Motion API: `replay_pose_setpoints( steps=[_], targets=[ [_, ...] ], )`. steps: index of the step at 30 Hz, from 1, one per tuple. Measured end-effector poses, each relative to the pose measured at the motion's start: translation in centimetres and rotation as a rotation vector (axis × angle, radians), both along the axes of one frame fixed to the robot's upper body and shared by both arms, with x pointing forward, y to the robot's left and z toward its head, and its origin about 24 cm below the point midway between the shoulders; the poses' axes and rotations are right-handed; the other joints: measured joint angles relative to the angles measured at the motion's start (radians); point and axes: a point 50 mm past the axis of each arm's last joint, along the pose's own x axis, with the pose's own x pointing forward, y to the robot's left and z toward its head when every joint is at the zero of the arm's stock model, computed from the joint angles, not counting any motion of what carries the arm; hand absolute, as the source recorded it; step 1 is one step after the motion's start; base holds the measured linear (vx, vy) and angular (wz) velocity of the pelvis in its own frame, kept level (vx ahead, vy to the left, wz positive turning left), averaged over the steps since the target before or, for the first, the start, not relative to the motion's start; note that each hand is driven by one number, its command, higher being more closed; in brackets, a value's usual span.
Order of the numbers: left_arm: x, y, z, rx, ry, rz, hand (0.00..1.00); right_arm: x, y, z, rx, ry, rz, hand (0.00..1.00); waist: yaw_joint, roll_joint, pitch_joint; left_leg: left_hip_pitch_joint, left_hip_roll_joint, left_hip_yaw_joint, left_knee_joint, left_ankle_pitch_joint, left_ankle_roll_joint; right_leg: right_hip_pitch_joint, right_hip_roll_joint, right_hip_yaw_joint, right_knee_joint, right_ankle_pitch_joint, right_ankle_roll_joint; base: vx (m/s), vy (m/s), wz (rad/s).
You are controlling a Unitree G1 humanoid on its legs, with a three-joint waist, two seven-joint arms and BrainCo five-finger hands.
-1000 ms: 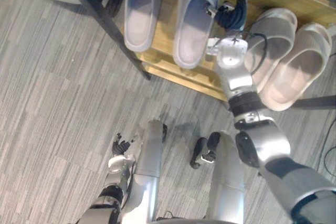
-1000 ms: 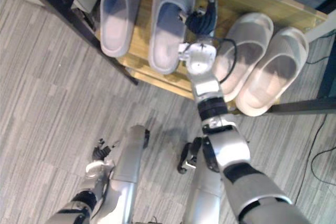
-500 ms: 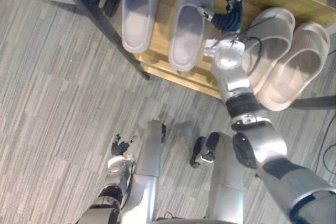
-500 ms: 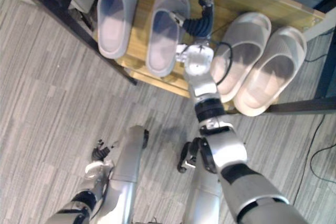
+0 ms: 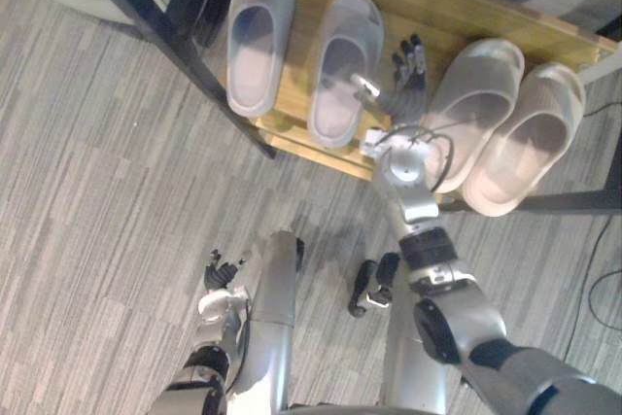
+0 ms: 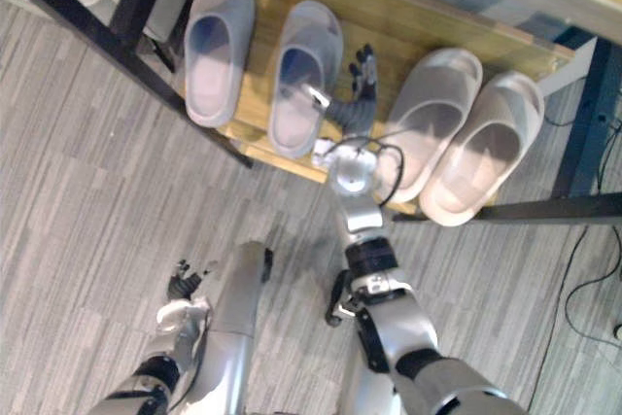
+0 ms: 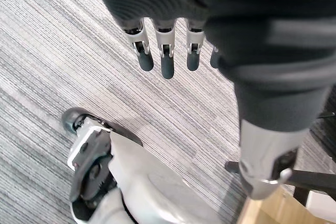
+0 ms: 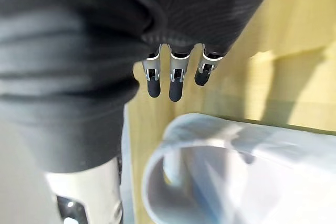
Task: Organize the slippers on the shoe rack
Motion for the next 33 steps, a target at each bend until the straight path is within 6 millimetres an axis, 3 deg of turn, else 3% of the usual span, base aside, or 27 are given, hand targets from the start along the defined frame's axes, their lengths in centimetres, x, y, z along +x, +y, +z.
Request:
replay_pose_setpoints(
  steps=[6, 14, 22, 33],
  targets=[
    [0.1, -0.1, 0.1, 0.013, -0.002, -0.013, 0.00, -0.6, 1.5, -0.7, 0.065, 0.017, 0.073, 0.00, 0.000, -0.001, 0.000, 0.005, -0.002, -0.003, -0.018, 0.004, -0.001, 0.007, -0.002, -0.008, -0.014, 0.000, 0.003, 0.02, -0.013, 0.03],
    [0.2, -0.2, 0.3, 0.026, -0.007, -0.026, 0.00, -0.6, 1.9, -0.7, 0.217, 0.015, 0.163, 0.00, 0.004, -0.001, 0.000, 0.004, -0.009, -0.013, -0.028, 0.010, -0.007, 0.012, -0.009, -0.021, -0.018, -0.003, 0.009, 0.02, -0.014, 0.04],
    [0.4, -0.8, 0.3, 0.018, -0.012, -0.023, 0.00, 0.4, 3.2, 0.6, 0.275, 0.021, 0.223, 0.00, 0.019, 0.000, 0.003, 0.003, -0.028, -0.025, -0.048, 0.029, -0.015, 0.014, -0.029, -0.033, -0.018, -0.005, 0.011, 0.01, -0.021, 0.10],
    [0.6, -1.3, 0.5, 0.005, -0.028, -0.029, 0.00, 1.8, 0.1, 0.8, 0.264, 0.023, 0.143, 0.00, 0.023, 0.007, 0.033, 0.013, -0.052, -0.041, -0.062, 0.050, -0.014, 0.039, -0.052, -0.052, -0.024, -0.006, 0.013, 0.01, -0.009, 0.09]
  ],
)
